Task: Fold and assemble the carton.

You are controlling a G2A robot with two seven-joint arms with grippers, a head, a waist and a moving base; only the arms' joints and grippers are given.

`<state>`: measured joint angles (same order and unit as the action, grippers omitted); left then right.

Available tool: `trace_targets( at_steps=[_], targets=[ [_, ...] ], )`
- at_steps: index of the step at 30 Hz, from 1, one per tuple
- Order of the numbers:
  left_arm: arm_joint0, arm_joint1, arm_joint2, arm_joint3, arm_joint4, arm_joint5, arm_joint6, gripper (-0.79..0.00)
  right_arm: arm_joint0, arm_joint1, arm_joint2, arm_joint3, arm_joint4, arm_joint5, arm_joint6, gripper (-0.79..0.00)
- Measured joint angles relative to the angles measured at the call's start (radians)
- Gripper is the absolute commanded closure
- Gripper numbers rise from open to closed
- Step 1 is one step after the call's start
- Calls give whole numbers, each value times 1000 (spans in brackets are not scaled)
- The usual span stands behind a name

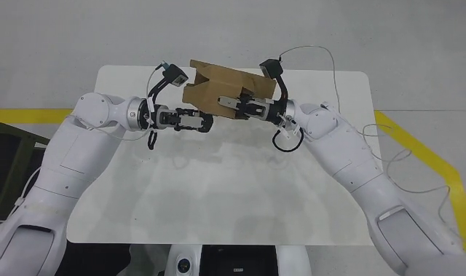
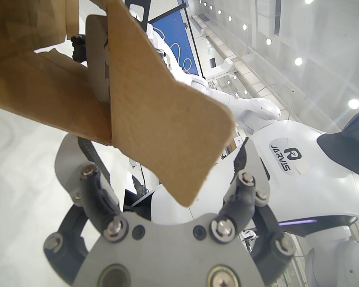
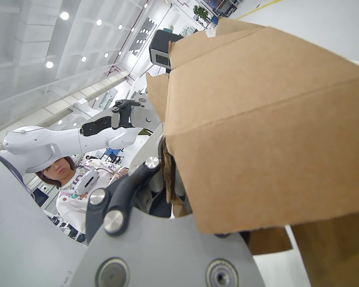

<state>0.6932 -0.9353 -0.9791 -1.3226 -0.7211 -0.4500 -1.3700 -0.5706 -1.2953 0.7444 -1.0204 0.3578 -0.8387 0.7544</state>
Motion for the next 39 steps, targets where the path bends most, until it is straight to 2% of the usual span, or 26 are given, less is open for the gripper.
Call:
trace_targets(
  at_steps=[5, 18, 25, 31, 39],
  targets=[
    [4, -1, -11, 5, 5, 4, -4, -785, -3, 0, 15, 17, -3, 0, 21, 0],
    [-3, 14, -105, 82, 22, -12, 12, -785, -66, 39, 84, -19, 79, 62, 242, 0],
    [-2, 24, -115, 101, 175, -41, 41, -785, -85, 56, 112, -69, 123, 106, 334, 0],
    [-9, 29, -106, 133, 310, -72, 71, -785, -106, 73, 124, -121, 155, 143, 370, 0],
    [-23, 26, -84, 158, 411, -95, 97, -785, -121, 89, 119, -163, 184, 156, 383, 0]
  ],
)
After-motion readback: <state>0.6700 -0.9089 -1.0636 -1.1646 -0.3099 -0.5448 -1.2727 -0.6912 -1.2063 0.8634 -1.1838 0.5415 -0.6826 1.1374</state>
